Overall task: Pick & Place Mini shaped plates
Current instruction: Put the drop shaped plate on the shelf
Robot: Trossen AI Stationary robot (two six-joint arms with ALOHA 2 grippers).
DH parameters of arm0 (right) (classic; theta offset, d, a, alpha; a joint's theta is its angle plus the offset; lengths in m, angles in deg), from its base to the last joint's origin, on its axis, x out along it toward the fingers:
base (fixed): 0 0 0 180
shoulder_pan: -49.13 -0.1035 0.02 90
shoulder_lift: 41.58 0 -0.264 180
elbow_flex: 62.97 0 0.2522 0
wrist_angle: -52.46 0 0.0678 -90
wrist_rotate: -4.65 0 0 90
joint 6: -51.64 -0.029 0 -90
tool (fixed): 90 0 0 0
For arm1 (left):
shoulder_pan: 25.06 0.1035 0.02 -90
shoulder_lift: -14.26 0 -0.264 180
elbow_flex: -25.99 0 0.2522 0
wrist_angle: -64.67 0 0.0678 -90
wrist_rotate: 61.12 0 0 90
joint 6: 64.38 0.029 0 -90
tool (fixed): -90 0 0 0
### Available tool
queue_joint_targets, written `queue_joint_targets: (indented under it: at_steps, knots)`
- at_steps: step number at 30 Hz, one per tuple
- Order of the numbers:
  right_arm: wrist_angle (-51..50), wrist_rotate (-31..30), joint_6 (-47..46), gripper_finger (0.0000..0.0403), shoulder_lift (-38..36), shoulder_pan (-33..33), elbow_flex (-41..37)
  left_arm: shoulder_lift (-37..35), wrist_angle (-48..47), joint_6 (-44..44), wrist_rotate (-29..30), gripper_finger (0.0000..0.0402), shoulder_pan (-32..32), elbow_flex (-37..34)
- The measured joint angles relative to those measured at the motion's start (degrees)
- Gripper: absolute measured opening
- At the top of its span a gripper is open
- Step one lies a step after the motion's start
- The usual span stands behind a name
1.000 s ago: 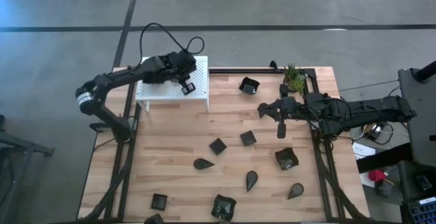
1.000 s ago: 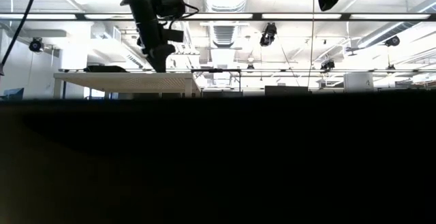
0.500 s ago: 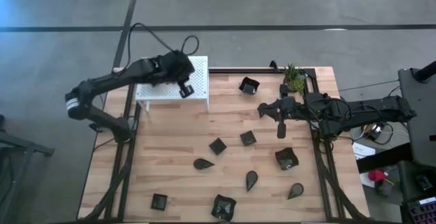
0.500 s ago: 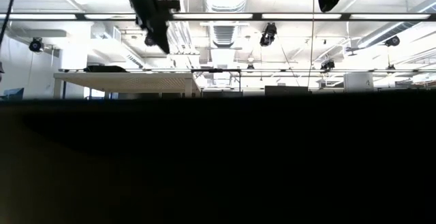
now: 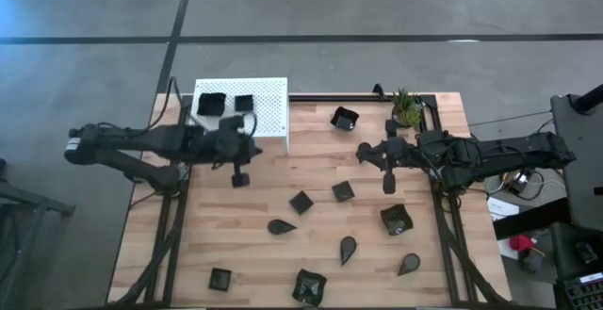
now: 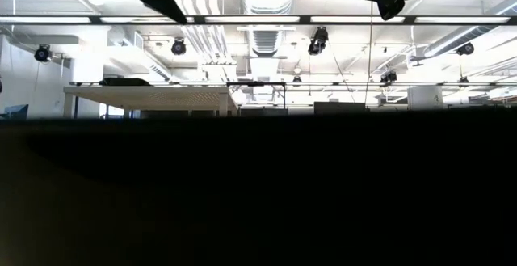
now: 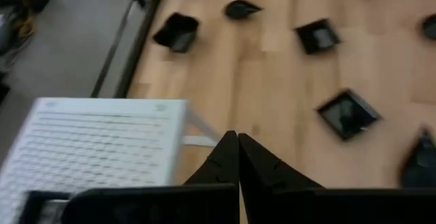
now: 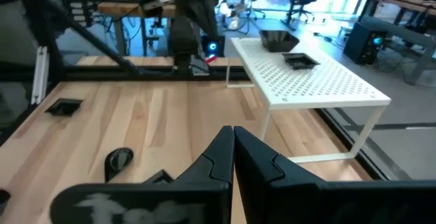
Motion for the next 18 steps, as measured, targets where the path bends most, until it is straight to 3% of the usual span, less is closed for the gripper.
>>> queue_joint_targets:
  at_steps: [14, 18]
  knots:
    - [0.2, 1.2, -3.8, 0.0008, 10.6, -8.1, 0.0, -3.8, 11.3, -3.5, -0.9, 0.0000, -13.3, -15.2]
    - [-0.1, -2.5, -7.4, 0.0008, 13.5, -9.7, -0.1, -3.4, 12.3, -5.5, -1.0, 0.0000, -15.8, -17.0]
